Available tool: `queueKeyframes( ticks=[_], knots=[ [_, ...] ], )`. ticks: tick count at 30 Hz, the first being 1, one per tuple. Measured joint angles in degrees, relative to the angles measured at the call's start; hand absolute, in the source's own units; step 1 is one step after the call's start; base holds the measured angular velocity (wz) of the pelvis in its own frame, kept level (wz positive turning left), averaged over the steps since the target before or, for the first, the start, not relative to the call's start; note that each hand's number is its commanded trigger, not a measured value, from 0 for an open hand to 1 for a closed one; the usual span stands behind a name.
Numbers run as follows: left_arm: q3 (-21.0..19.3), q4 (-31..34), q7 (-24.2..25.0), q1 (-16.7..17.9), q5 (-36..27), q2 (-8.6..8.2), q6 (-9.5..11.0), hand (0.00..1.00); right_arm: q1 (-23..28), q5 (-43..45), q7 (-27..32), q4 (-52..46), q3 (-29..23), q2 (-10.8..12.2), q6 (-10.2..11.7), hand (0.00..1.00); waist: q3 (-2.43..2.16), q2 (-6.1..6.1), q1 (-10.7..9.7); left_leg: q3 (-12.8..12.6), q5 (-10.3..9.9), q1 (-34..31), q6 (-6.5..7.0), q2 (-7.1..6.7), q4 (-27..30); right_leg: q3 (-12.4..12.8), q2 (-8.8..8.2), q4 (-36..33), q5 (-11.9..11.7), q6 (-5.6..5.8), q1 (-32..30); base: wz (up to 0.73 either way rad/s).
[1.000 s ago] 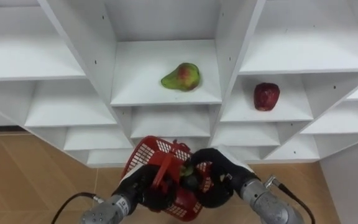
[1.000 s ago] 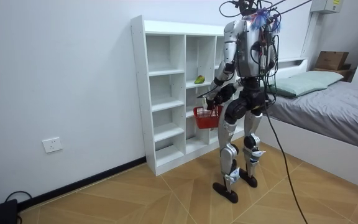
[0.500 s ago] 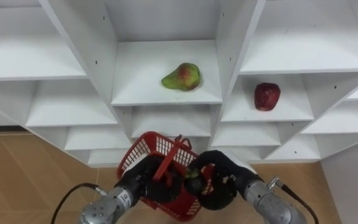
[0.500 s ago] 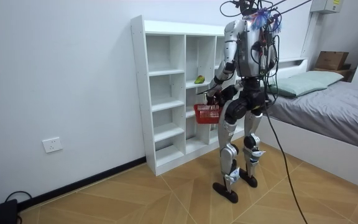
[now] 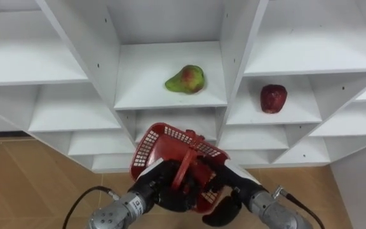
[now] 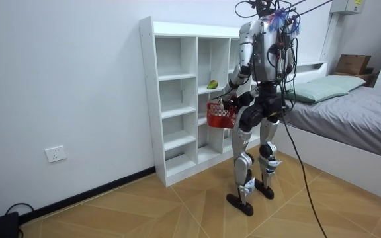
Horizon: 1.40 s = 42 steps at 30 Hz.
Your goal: Collect fruits from the closet
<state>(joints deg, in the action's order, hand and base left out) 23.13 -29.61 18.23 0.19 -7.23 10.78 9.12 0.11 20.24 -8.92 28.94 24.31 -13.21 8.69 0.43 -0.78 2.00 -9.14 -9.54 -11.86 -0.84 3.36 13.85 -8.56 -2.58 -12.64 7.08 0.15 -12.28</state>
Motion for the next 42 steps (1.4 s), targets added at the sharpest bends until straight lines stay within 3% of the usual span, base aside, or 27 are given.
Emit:
queueKeyframes(
  ticks=[23,31,37,42],
  knots=[
    [-0.95,-0.85,0.54,2.14,0.07,0.27,0.06,1.0,0.02,0.46,-0.09,-0.32,0.22,0.62,-0.03,0.0,0.24,0.36,0.24,-0.06,0.04,0.45,0.05,-0.03,-0.13,0.12,-0.04,-0.09,0.02,-0.01,0.25,0.0],
    [-3.38,-9.46,-3.76,1.88,1.01,0.29,0.08,1.0,-0.21,0.39,-0.09,-0.45,0.25,0.96,-0.02,0.0,0.55,0.88,0.27,-0.11,0.04,0.53,0.05,-0.08,-0.2,-0.07,-0.15,-0.09,0.07,-0.02,0.38,0.0],
    [-5.2,-10.44,-6.21,2.21,1.61,0.43,0.21,1.0,-0.08,-0.16,-0.46,-3.67,0.26,0.8,-0.02,0.0,0.78,1.32,0.48,-0.04,0.04,0.64,0.05,-0.08,-0.22,-0.08,-0.11,0.1,0.07,-0.02,0.7,0.0],
    [-5.38,-11.7,-7.83,2.03,1.68,0.44,0.3,1.0,0.0,-2.06,0.45,-9.66,0.23,-1.27,0.05,0.0,0.74,1.53,1.58,0.04,0.04,1.5,0.05,-0.09,-0.5,-0.1,-0.06,0.24,0.14,0.01,1.44,0.0]
  ],
)
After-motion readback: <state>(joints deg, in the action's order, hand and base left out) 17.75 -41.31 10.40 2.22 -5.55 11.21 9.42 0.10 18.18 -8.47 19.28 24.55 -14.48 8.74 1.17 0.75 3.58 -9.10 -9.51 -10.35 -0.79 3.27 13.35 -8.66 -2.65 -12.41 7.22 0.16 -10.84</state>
